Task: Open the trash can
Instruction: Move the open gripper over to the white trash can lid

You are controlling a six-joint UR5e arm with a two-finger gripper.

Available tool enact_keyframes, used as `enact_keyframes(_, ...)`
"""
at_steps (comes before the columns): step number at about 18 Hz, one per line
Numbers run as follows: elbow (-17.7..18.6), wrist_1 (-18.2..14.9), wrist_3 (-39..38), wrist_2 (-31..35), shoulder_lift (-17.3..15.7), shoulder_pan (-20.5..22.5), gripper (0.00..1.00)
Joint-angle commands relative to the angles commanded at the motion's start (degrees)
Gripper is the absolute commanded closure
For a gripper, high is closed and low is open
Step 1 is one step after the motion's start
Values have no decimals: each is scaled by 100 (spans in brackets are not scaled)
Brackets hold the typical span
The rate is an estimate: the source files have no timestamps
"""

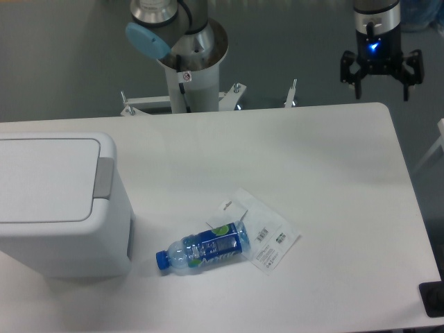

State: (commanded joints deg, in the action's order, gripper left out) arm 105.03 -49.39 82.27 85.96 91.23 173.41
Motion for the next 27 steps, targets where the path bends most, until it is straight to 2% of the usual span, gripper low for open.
enact_keyframes(6,-70,-9,-52,62,44,-61,0)
enact_keyframes(9,-315,17,-219,-9,210,-429,0)
enact_keyframes(12,-545,35,-1069,18,448,-754,0)
enact_keyframes(16,-747,88,-1563,-9,606,-1124,0)
enact_keyframes(20,-799,97,-2494,-26,633,-1634,0)
enact_keyframes(27,-1160,228,-4365,-18,633,-2302,0)
